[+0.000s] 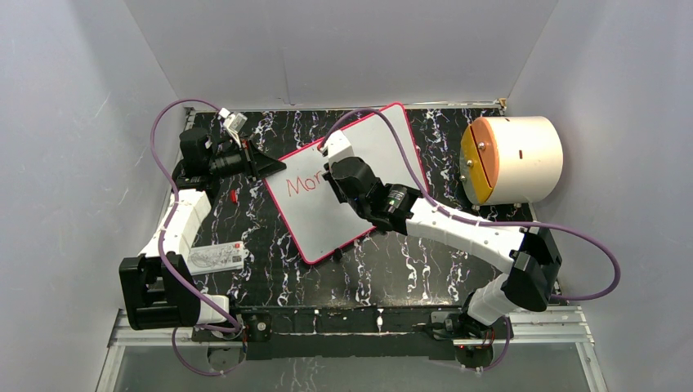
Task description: Write a sentence on the whiteboard
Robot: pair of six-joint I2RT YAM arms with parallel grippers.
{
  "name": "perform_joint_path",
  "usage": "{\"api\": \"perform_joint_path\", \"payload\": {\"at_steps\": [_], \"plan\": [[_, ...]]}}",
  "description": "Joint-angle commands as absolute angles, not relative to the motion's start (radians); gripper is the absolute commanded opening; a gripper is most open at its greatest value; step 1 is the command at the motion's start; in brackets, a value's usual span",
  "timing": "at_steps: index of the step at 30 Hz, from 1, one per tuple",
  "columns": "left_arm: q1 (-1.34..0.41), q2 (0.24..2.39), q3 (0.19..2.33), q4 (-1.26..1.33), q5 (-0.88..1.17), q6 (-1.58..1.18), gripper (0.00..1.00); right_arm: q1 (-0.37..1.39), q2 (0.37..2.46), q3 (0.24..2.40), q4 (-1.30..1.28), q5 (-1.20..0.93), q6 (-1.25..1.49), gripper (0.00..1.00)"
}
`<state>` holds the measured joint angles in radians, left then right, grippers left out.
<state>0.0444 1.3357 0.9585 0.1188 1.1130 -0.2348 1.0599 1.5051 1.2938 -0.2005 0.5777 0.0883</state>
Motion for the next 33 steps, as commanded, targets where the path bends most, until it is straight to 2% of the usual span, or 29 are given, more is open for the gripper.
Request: {"api": "perform_joint_path", "payload": {"at_steps": [1,27,33], "plan": [[0.014,1.366,0.932,0.005,1.096,-0.181,0.00,1.050,1.513,1.312,-0.112,0.569,0.066,0.00],[0.014,1.368,0.935,0.006,1.091,-0.178,0.00,1.050,1.508,1.304,-0.254,0.432,0.075,0.00],[0.014,1.368,0.936,0.006,1.090,-0.176,0.00,1.050,1.500,1.285,-0.274,0.464,0.071,0.00]]}}
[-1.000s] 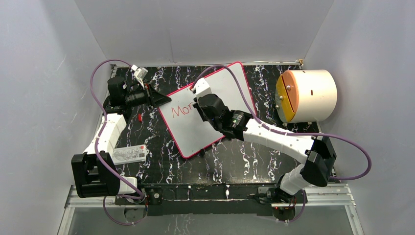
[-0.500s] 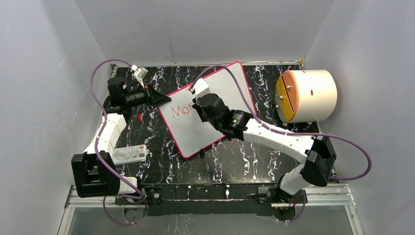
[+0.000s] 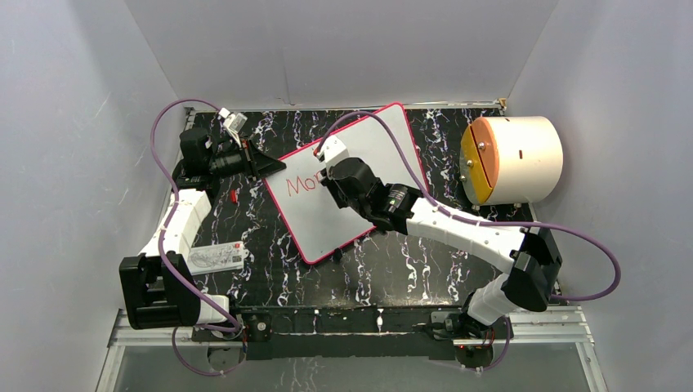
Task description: Write a sentence on the whiteboard
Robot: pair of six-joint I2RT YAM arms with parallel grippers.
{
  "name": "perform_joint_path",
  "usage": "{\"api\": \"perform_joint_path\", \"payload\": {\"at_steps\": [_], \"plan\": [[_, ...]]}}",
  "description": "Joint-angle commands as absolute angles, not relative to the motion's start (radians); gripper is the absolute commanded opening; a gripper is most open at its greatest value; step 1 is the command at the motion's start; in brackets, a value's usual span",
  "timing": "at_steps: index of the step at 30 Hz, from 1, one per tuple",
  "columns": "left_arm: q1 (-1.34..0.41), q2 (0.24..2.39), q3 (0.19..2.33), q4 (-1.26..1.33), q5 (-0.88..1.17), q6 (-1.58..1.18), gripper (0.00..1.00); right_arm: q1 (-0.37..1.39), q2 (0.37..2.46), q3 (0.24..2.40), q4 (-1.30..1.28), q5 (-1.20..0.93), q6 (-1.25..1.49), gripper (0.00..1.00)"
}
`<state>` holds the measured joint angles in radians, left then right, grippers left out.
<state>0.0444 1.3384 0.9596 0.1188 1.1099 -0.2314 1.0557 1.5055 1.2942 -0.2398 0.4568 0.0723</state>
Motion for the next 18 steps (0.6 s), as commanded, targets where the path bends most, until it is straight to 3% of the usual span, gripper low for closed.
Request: {"api": "perform_joint_path", "payload": {"at_steps": [1,18], "plan": [[0.014,1.368,0.936,0.006,1.090,-0.177,0.00,1.051,1.499,1.284,-0.276,0.474,0.071,0.00],[0.014,1.368,0.936,0.006,1.089,-0.176,0.00,1.050,1.492,1.272,-0.298,0.541,0.058,0.00]]}}
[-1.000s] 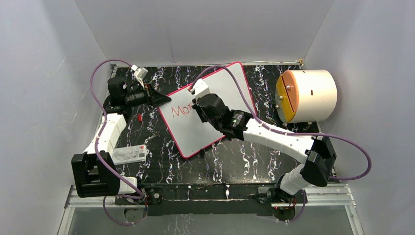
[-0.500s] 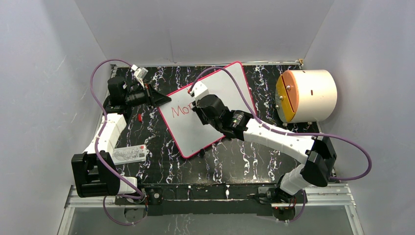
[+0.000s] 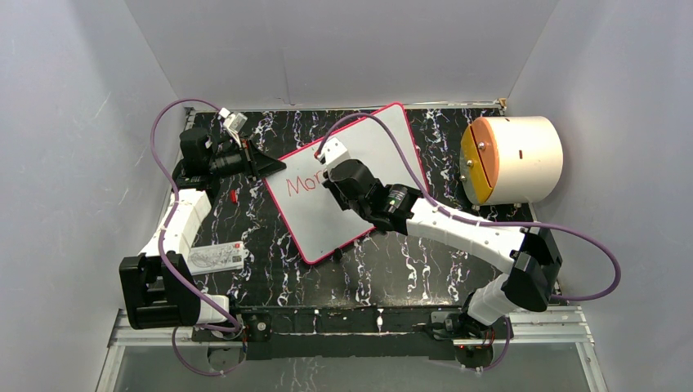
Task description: Write a sentence on the whiteboard
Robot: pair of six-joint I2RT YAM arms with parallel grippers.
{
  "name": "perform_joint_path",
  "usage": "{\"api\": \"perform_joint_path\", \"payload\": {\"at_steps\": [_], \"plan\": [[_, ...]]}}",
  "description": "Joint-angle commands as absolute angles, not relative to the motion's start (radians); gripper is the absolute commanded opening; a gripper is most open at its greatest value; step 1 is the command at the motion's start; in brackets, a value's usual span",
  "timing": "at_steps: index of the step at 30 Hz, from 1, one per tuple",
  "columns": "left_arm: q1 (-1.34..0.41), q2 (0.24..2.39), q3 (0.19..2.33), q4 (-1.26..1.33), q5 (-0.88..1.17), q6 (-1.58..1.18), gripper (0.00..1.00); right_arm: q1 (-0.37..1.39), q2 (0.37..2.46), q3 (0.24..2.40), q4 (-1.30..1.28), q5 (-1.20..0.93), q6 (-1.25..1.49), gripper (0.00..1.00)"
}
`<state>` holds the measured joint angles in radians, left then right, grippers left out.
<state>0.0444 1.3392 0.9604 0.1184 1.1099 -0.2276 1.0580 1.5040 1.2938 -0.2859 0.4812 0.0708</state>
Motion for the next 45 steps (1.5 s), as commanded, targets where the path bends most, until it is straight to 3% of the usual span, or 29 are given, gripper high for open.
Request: {"api": "perform_joint_path", "payload": {"at_steps": [1,22,45], "plan": [[0.014,1.369,0.936,0.005,1.089,-0.175,0.00,1.050,1.491,1.270,-0.295,0.551,0.058,0.00],[0.015,1.368,0.937,0.005,1.084,-0.172,0.00,1.011,1.350,1.187,-0.139,0.482,0.040,0.00],[0.014,1.376,0.937,0.006,1.088,-0.172,0.00,0.923,1.366,1.201,-0.087,0.413,-0.018,0.00]]}}
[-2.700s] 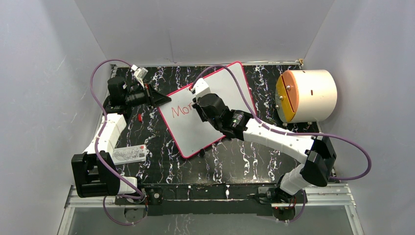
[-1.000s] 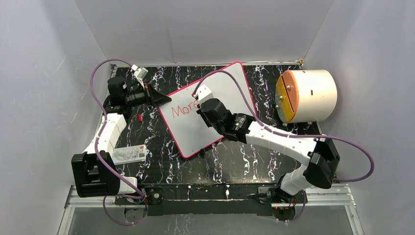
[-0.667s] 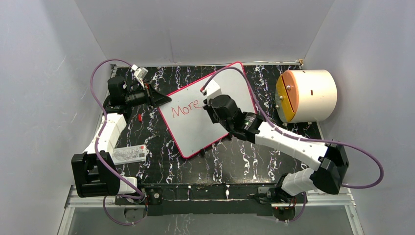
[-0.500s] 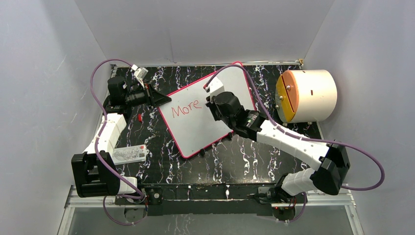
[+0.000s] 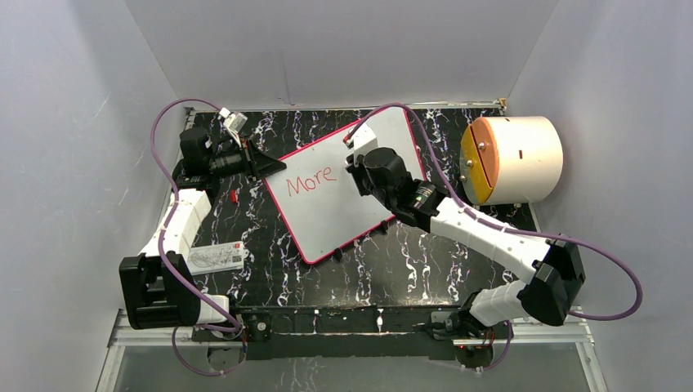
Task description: Write a sentence on the whiteboard
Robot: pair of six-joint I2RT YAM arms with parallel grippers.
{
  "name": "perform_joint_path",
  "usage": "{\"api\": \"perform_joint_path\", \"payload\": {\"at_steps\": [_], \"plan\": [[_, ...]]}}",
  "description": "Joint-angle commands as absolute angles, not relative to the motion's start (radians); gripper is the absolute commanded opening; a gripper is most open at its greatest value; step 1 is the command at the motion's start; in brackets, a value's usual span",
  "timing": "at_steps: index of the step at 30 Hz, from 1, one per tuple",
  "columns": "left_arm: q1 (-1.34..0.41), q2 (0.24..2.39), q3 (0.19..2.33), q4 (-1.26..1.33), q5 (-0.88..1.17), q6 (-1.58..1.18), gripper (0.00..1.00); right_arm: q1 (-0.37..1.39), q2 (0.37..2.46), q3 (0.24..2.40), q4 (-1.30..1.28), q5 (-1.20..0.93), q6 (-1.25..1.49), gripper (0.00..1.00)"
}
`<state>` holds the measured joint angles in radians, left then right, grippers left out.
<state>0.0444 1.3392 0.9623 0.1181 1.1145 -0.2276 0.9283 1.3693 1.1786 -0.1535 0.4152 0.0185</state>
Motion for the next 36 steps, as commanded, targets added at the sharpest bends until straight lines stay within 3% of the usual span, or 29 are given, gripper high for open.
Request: {"api": "perform_joint_path", "payload": {"at_steps": [1,36], "plan": [[0.015,1.376,0.938,0.005,1.088,-0.172,0.00,0.922,1.370,1.205,-0.087,0.416,-0.026,0.00],[0.014,1.383,0.940,-0.024,1.088,-0.166,0.00,0.891,1.452,1.291,-0.069,0.478,-0.053,0.00]]}}
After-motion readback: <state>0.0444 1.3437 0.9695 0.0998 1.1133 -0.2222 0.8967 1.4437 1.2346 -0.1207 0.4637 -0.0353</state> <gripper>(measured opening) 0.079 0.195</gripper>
